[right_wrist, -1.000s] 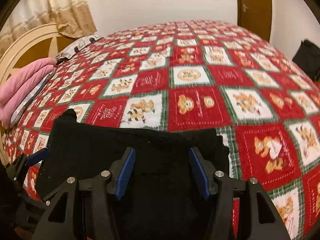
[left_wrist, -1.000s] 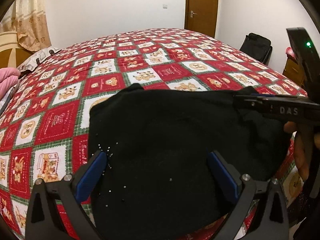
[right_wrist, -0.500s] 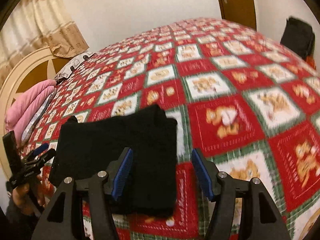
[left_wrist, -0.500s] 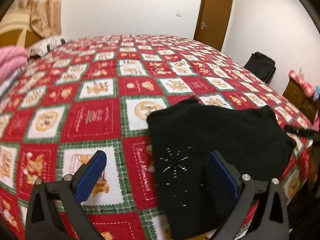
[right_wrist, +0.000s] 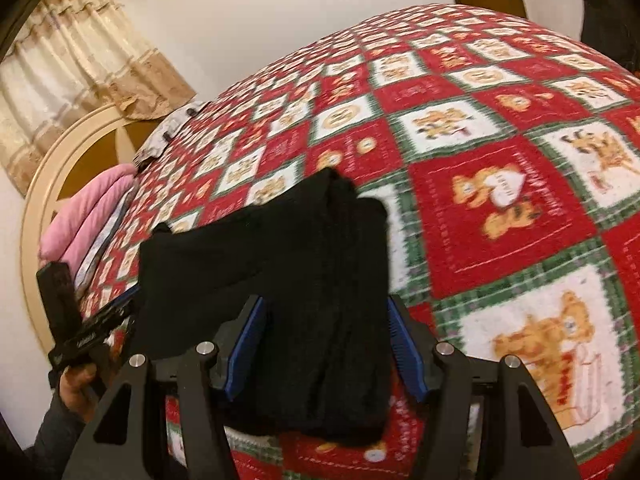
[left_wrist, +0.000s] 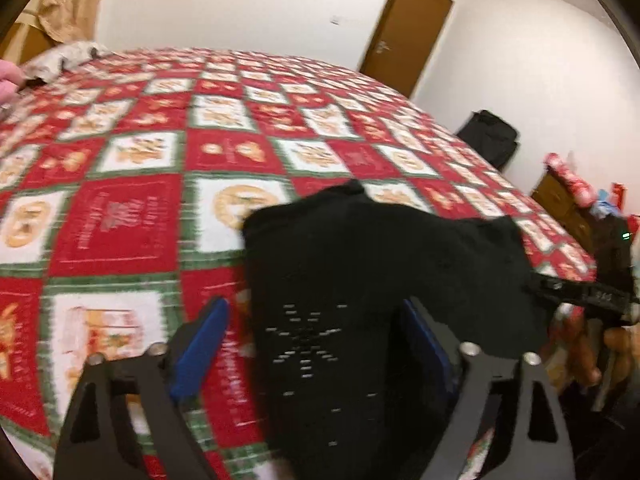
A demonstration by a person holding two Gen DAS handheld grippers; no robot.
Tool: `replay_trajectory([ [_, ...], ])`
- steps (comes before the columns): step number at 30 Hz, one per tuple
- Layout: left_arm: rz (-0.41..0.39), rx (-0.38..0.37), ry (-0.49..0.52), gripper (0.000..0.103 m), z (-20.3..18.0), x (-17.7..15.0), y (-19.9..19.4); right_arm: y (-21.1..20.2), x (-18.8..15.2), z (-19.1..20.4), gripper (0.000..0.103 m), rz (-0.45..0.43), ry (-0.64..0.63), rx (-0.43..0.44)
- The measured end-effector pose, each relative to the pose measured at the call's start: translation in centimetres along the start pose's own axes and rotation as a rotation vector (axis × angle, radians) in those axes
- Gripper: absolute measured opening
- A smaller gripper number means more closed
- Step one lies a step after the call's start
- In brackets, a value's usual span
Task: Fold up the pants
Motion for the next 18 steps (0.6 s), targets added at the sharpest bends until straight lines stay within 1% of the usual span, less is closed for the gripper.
replay_trajectory([
  [1, 0.003, -0.010, -0.005, 0.085, 0.0, 0.0, 0.1, 0.1, -0.1, 0.0, 0.061, 0.006, -0.012, -0.007],
  [2, 0.003, -0.023, -0.016, 0.082, 0.2, 0.1, 0.2, 0.4, -0.3, -0.2, 0.060, 0.016, -0.005, -0.008],
  [3, -0.001, -0.030, -0.031, 0.080, 0.4, 0.1, 0.1, 0.6, -0.3, -0.5, 0.055, 0.020, 0.014, 0.000],
  [4, -0.003, -0.034, -0.038, 0.068, 0.4, 0.2, 0.1, 0.7, -0.2, -1.0, 0.053, 0.018, 0.048, 0.014],
  [5, -0.005, -0.048, -0.041, 0.040, 0.4, 0.2, -0.1, 0.6, -0.1, -1.1, 0.044, 0.016, 0.057, 0.022],
  [6, 0.001, -0.065, -0.042, 0.029, 0.3, 0.2, -0.1, 0.4, 0.0, -0.9, 0.033, 0.010, 0.059, 0.037],
  [7, 0.003, -0.073, -0.039, 0.021, 0.1, 0.2, -0.1, 0.1, 0.0, -0.6, 0.030, 0.005, 0.060, 0.060],
  [8, 0.003, -0.072, -0.030, 0.019, 0.0, 0.2, -0.2, -0.2, 0.1, -0.1, 0.029, -0.003, 0.052, 0.079],
  [10, -0.002, -0.059, -0.013, 0.017, -0.2, 0.3, -0.5, -0.7, 0.1, 1.0, 0.027, -0.025, -0.005, 0.058],
  [11, -0.005, -0.062, -0.028, 0.016, 0.0, 0.5, -0.7, -0.9, 0.2, 1.2, 0.026, -0.030, -0.006, 0.062],
  [13, -0.027, -0.076, -0.062, 0.014, 0.4, 1.3, -1.4, -1.4, 0.6, 1.8, 0.026, -0.047, -0.008, 0.075],
  [15, -0.060, -0.085, -0.053, 0.013, 0.5, 2.3, -2.7, -1.7, 1.3, 2.6, 0.026, -0.057, -0.021, 0.097],
  [18, -0.095, -0.077, -0.059, 0.013, 1.7, 3.8, -4.3, -0.6, 2.6, 4.8, 0.026, -0.042, -0.061, 0.129],
])
Point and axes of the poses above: each gripper's, at about its wrist camera, not at the fingertips, and y roughly the way its jaws point, z to its left, x to its top, the point moved 4 cm from there along y, roughly the way its jaws point, and after that the axes turned 12 degrees about -z, right-handed, at the moved point
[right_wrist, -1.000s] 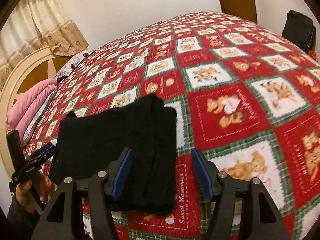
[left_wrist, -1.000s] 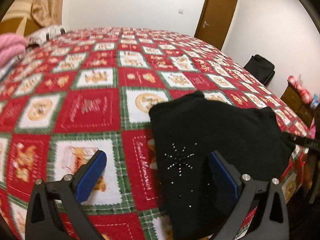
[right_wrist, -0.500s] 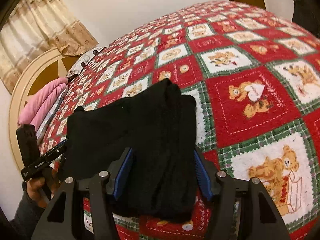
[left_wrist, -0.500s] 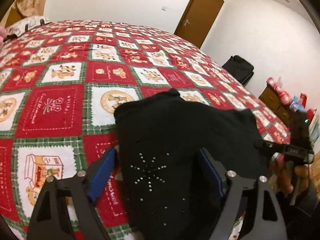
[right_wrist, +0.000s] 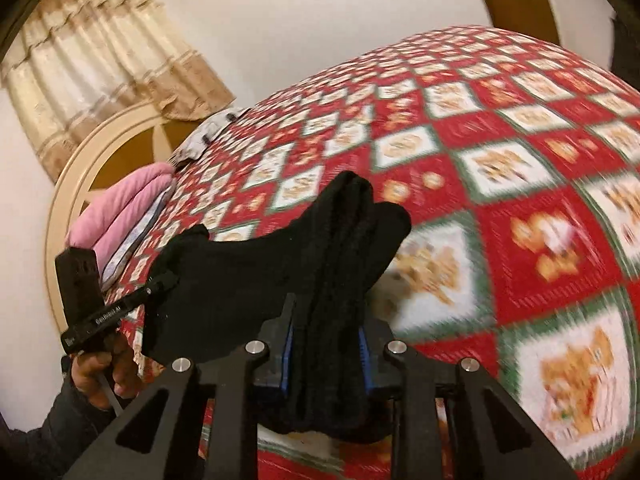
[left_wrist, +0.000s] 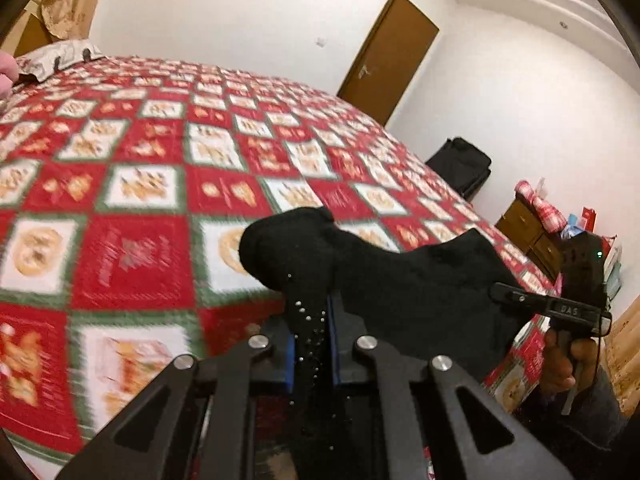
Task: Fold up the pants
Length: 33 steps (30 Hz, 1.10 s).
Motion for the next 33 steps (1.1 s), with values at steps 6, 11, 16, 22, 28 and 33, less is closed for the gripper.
replay_trajectory([
  [6, -0.076, 0.101, -0.024, 0.013, 5.6, 3.6, -3.4, 6.9, 3.3, 5.9, 0.025, 0.055, -0.080, 0.095],
  [11, -0.121, 0.229, -0.006, 0.013, 11.2, 6.1, -6.3, 13.8, 5.3, 12.4, 0.025, 0.092, -0.136, 0.181],
  [16, -0.151, 0.331, -0.032, 0.013, 16.9, 8.1, -7.2, 21.0, 6.7, 18.5, 0.025, 0.125, -0.198, 0.216],
  [22, -0.110, 0.452, -0.063, 0.023, 20.9, 5.0, -6.3, 28.1, 5.1, 19.7, 0.029, 0.259, -0.208, 0.223],
  [28, -0.088, 0.521, -0.074, 0.053, 22.9, 1.0, -6.4, 30.5, 3.9, 14.7, 0.054, 0.332, 0.021, 0.261],
  [33, -0.067, 0.556, -0.060, 0.056, 22.8, 1.6, -6.6, 29.1, 4.6, 13.2, 0.058, 0.288, 0.078, 0.264],
])
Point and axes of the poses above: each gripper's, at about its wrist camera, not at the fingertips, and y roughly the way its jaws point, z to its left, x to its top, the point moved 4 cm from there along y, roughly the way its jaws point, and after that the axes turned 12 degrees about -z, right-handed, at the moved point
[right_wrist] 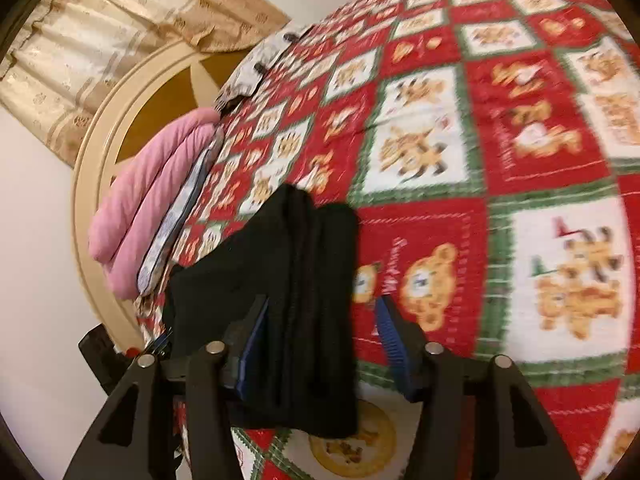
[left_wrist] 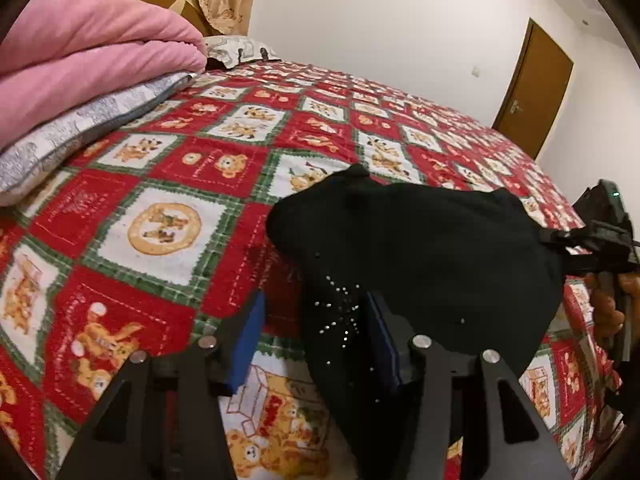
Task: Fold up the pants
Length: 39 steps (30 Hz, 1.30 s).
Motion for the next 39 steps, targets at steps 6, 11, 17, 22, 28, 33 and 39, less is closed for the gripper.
replay_trajectory([
  [6, -0.019, 0.073, 0.017, 0.059, 0.2, 0.5, -2.3, -4.2, -0.4, -1.0, 0.059, -0.095, -0.029, -0.143],
  [11, -0.043, 0.106, 0.042, 0.064, -0.3, 0.6, -5.1, -7.8, -2.3, -0.6, 0.059, -0.147, -0.040, -0.182],
  [17, -0.087, 0.080, 0.079, 0.064, -1.9, 1.3, -8.8, -11.5, -5.0, 3.3, 0.059, -0.205, -0.128, -0.193],
  [22, -0.139, 0.047, 0.090, 0.068, -3.2, 1.8, -11.8, -14.0, -6.6, 7.6, 0.059, -0.273, -0.188, -0.189],
  [28, -0.193, 0.006, 0.096, 0.072, -4.4, 1.9, -14.9, -16.8, -9.0, 12.1, 0.059, -0.346, -0.285, -0.241],
  [33, -0.206, -0.019, 0.073, 0.074, -5.0, 1.8, -15.7, -18.1, -10.8, 15.3, 0.062, -0.387, -0.393, -0.277],
  [39, -0.214, -0.026, 0.072, 0.074, -5.5, 1.6, -16.0, -18.5, -12.4, 17.3, 0.065, -0.383, -0.469, -0.273],
])
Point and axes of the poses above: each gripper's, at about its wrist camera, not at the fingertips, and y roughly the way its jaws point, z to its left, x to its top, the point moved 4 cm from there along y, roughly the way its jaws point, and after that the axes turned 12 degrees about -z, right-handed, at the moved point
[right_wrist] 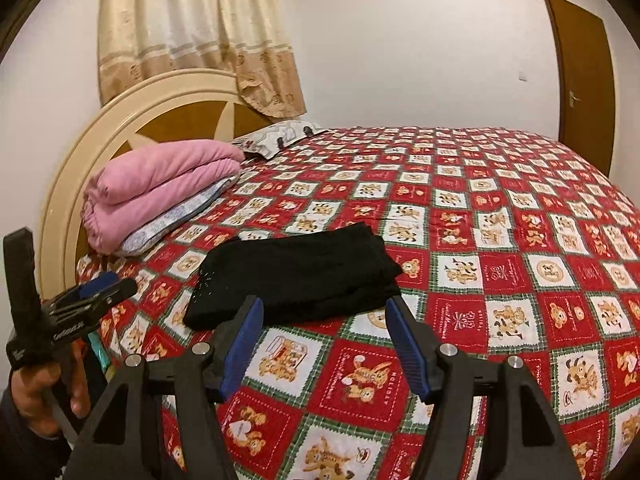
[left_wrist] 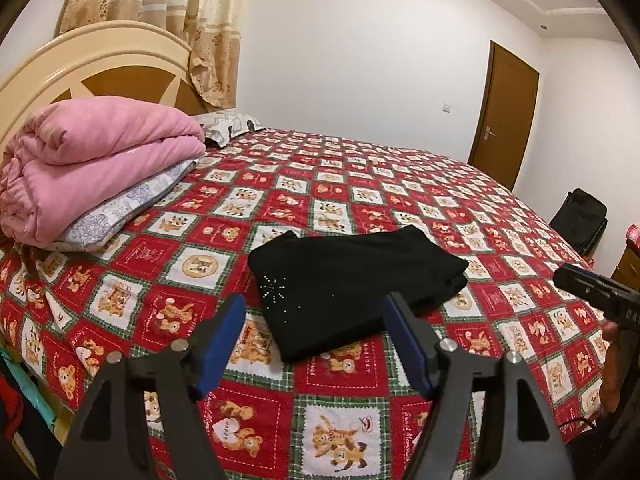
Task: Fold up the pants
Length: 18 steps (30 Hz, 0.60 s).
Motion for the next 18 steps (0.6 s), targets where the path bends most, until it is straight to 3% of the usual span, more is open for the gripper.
replay_trajectory([
  [18, -0.007, 0.000, 0.013, 0.075, -0.36, 0.09, -0.44, -0.73, -0.12, 0.38, 0.067, -0.012, 0.007, 0.009],
])
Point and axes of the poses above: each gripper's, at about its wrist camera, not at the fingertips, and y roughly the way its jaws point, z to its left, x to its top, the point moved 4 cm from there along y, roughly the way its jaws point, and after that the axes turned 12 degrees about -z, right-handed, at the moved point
